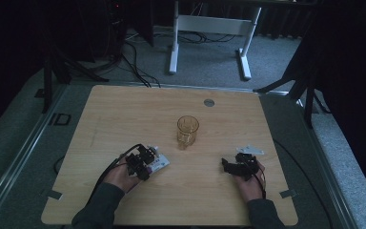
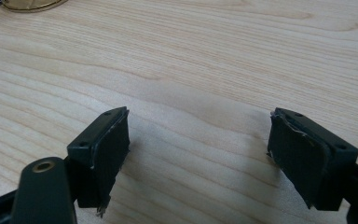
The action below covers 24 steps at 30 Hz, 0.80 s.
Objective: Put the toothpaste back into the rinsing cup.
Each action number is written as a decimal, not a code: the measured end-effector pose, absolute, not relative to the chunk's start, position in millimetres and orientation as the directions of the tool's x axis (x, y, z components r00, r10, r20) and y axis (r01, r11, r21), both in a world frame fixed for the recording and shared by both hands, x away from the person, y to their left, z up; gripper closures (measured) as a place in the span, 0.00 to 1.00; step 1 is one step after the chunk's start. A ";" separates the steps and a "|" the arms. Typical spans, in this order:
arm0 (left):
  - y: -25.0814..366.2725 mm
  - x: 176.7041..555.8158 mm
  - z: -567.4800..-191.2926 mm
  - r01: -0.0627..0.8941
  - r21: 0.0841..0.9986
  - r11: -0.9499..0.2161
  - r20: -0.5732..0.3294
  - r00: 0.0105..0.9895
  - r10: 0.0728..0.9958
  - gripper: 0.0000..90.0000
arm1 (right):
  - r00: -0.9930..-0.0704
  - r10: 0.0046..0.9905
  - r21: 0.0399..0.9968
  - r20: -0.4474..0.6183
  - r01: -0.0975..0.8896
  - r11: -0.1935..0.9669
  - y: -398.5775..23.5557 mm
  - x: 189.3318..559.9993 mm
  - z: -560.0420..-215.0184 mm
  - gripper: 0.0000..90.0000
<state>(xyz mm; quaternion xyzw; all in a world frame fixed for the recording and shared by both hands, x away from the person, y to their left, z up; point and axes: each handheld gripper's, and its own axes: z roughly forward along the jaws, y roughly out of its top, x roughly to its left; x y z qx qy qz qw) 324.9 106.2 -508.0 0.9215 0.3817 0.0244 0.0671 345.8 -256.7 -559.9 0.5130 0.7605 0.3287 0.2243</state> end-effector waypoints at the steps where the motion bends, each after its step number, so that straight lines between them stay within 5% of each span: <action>1: 107.6 325.2 -506.4 0.704 0.149 -0.694 -0.007 0.703 0.711 0.80 | -0.373 0.928 0.730 -0.004 0.633 0.257 -256.7 345.8 -559.9 0.23; 24: 125.9 328.0 -477.2 0.738 0.263 -0.622 0.005 0.643 0.766 0.81 | -0.373 0.928 0.730 -0.005 0.632 0.258 -256.7 345.9 -559.9 0.23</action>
